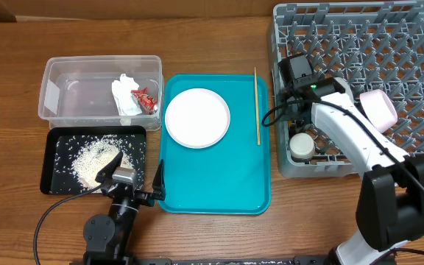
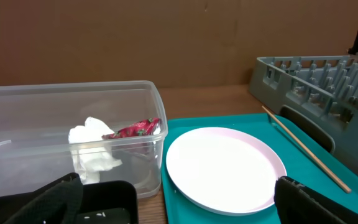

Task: Sort waste into correct bins and load items into the dishwasher
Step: 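Lift the chopsticks and drop them into the dish rack, then grasp the second chopstick with the right gripper and place it in the rack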

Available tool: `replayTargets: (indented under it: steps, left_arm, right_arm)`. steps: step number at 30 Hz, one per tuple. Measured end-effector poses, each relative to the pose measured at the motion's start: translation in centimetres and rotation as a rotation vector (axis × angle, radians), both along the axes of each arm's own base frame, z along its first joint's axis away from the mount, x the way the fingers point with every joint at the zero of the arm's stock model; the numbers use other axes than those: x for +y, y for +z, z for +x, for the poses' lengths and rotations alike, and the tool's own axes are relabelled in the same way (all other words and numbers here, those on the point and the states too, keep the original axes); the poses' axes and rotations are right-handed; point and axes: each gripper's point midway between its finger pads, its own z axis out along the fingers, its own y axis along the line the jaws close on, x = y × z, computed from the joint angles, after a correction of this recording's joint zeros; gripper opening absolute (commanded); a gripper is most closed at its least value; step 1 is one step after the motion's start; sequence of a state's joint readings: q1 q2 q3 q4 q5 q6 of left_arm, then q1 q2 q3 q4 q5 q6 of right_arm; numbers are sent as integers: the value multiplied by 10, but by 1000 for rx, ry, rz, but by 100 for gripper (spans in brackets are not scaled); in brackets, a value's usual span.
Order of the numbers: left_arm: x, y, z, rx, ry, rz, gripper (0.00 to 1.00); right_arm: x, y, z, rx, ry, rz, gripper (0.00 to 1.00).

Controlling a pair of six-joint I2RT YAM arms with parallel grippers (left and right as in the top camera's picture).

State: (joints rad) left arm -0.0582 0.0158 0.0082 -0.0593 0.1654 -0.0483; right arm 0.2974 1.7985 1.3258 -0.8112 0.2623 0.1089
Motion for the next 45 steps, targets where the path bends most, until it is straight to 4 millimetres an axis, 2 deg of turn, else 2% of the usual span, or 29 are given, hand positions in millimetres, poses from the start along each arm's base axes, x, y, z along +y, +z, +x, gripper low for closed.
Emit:
replayTargets:
  steps: [4, 6, 11, 14, 17, 20, 25, 29, 30, 33, 37, 40, 45]
  left_arm:
    - [0, 0, 0, 0, 0, 0, 100]
    - [0, 0, 0, 0, 0, 0, 100]
    - [0, 0, 0, 0, 0, 0, 100]
    - [0, 0, 0, 0, 0, 0, 100]
    - [0, 0, 0, 0, 0, 0, 100]
    - [0, 0, 0, 0, 0, 0, 100]
    - [0, 0, 0, 0, 0, 0, 100]
    - [0, 0, 0, 0, 0, 0, 100]
    - [0, 0, 0, 0, 0, 0, 100]
    - [0, 0, 0, 0, 0, 0, 100]
    - [0, 0, 0, 0, 0, 0, 100]
    - [0, 0, 0, 0, 0, 0, 100]
    - [0, 0, 0, 0, 0, 0, 100]
  right_arm:
    - [5, 12, -3, -17, 23, 8, 41]
    - [15, 23, -5, -36, 47, 49, 41]
    - [72, 49, -19, -77, 178, 168, 41]
    - [105, 52, -27, -87, 252, 212, 41]
    - [121, 49, -28, -98, 270, 233, 40]
    - [124, 34, -15, -113, 243, 215, 40]
    - [111, -23, 2, -81, 165, 99, 40]
    - [104, -56, 4, -43, 140, 37, 40]
    - [103, -60, 4, -35, 138, 29, 39]
    - [101, -70, 3, -21, 132, 14, 29]
    - [105, -79, -1, 11, 141, 36, 7]
    - [107, -80, -6, 38, 134, 54, 4]
    - [102, -78, -23, 111, 114, 50, 4]
